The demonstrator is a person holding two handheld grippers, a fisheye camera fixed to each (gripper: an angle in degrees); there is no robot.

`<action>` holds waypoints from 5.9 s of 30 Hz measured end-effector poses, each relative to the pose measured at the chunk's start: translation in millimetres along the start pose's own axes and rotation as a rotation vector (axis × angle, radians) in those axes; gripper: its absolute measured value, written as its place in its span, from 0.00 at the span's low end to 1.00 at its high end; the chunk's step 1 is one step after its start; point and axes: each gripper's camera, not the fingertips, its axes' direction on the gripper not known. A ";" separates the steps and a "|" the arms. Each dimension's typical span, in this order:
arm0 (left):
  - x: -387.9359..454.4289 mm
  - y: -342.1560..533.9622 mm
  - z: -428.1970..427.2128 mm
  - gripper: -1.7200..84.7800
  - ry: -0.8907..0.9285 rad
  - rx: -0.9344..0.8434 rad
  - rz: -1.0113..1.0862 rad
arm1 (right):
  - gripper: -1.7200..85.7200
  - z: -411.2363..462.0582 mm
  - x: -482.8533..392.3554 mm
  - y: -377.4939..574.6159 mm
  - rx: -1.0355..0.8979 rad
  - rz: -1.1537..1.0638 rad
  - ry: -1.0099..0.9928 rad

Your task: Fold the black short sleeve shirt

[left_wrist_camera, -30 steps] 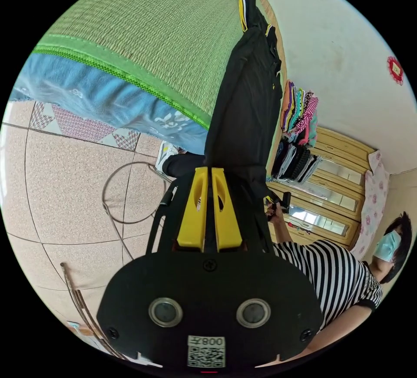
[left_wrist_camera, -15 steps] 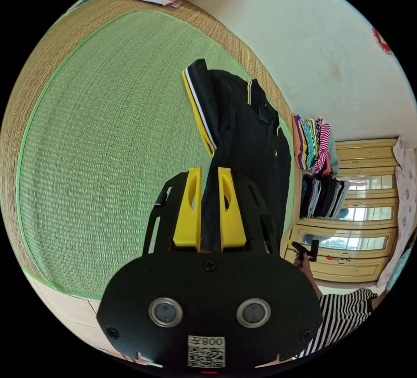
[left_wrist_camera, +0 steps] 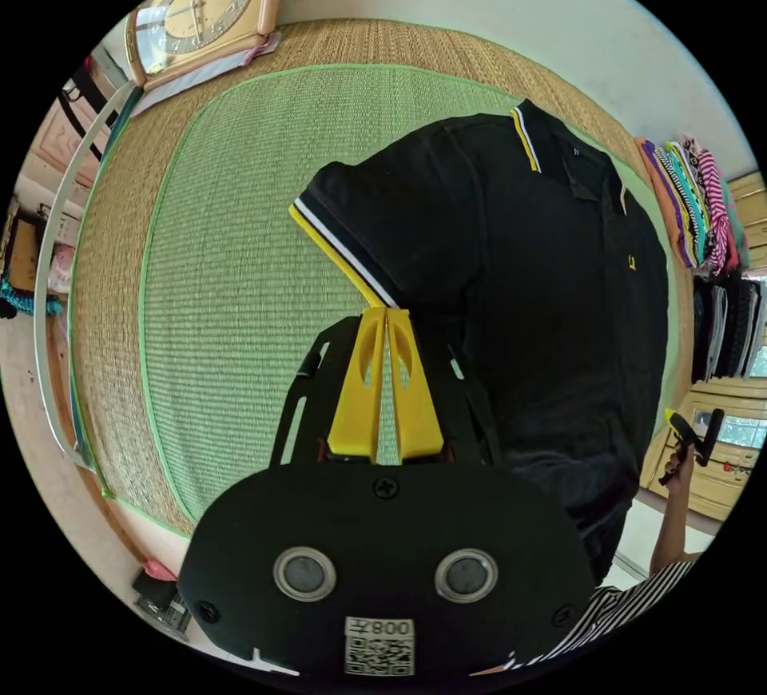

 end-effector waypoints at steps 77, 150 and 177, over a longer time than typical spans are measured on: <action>593.2 -133.9 19.4 0.02 0.230 0.099 0.946 | 0.03 88.0 -5.8 -99.6 0.342 -0.148 0.193; 258.2 -213.2 5.6 0.05 0.603 0.183 0.447 | 0.02 201.7 8.7 -156.6 0.184 -0.500 -0.019; 275.7 -201.2 46.3 0.02 0.518 0.169 0.499 | 0.02 266.9 102.0 -233.1 0.117 -0.459 0.028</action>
